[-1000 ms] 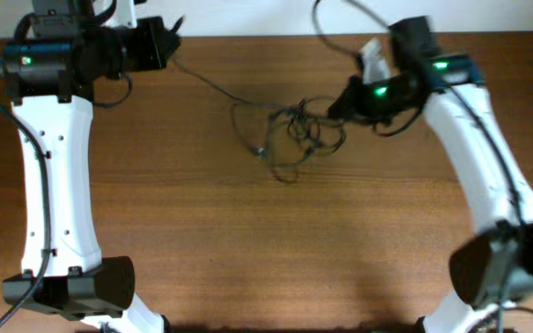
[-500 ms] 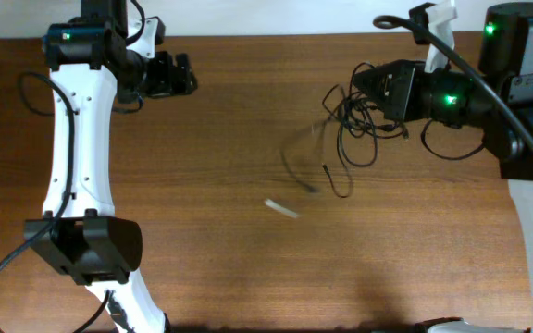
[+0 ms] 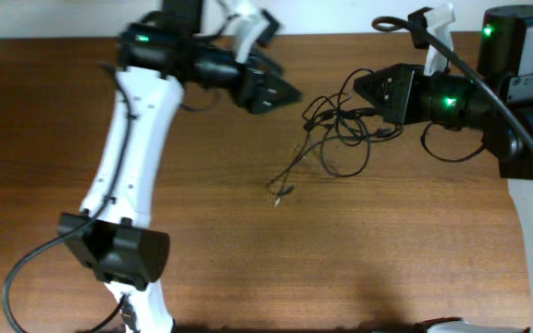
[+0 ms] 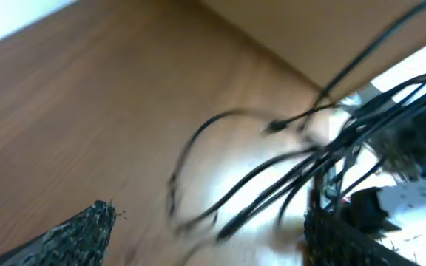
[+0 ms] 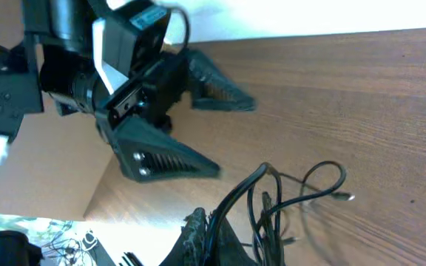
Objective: Untangle cables
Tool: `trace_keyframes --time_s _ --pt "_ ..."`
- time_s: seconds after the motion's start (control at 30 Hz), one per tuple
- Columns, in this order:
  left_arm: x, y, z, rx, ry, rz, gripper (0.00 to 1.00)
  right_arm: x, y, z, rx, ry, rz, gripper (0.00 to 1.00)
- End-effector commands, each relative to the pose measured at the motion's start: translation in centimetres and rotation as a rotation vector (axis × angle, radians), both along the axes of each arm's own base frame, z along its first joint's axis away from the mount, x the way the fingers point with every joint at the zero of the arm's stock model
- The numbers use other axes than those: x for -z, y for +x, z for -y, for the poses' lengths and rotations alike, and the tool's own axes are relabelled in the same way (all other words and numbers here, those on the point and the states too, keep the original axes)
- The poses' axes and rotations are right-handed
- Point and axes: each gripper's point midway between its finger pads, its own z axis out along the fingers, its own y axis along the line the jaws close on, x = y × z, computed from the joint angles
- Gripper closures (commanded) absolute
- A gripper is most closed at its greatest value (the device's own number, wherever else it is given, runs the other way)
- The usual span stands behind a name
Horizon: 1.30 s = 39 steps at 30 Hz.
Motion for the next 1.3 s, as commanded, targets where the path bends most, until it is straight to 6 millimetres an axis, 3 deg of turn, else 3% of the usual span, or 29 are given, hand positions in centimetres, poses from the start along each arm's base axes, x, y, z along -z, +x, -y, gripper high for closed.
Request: trace_keyframes --time_s 0.0,0.2,0.33,0.53,0.57,0.6,0.67,0.7,0.73,0.8,0.87,1.03,1.27 --pt "-2.2 -0.6 3.5 0.021 -0.079 -0.014 0.15 -0.5 0.0 0.0 -0.009 0.0 0.021 0.96" --pt "-4.1 -0.8 6.5 0.022 -0.142 -0.032 0.17 -0.5 0.0 0.0 -0.009 0.0 0.021 0.96" --pt "-2.9 -1.7 8.5 0.064 -0.132 -0.057 0.24 -0.5 0.0 0.0 -0.009 0.0 0.021 0.96" --pt "-0.4 -0.5 9.9 0.047 -0.127 -0.146 0.3 -0.5 -0.1 0.0 -0.009 -0.001 0.018 0.96" --pt "-0.4 -0.3 10.0 0.045 -0.129 -0.136 0.38 -0.5 -0.1 0.0 -0.009 0.0 0.017 0.96" --pt "-0.2 0.5 9.9 0.009 -0.109 -0.113 0.63 -0.4 -0.1 0.0 -0.009 -0.001 0.013 0.96" --pt "1.1 2.9 9.1 -0.143 -0.036 -0.102 0.87 -0.2 -0.3 0.0 -0.009 -0.003 0.001 0.96" --pt "2.4 5.5 7.7 -0.33 0.04 -0.109 0.97 0.2 -0.3 0.3 0.007 -0.018 -0.016 0.96" --pt "2.5 6.7 6.8 -0.424 0.067 -0.096 1.0 1.1 -0.2 1.0 0.049 -0.053 -0.046 0.96" --pt "1.6 7.4 6.2 -0.466 0.067 -0.054 1.0 2.4 -0.1 2.3 0.126 -0.11 -0.096 0.96" --pt "-0.7 8.2 5.0 -0.521 0.053 0.007 1.0 4.3 0.1 4.5 0.244 -0.209 -0.154 0.96" --pt "-6.0 8.7 0.6 -0.681 0.04 0.129 1.0 6.9 0.6 9.1 0.476 -0.391 -0.234 0.96" --pt "-8.0 6.9 -3.1 -0.748 0.072 0.133 1.0 9.3 2.3 13.7 0.711 -0.573 -0.288 0.96"
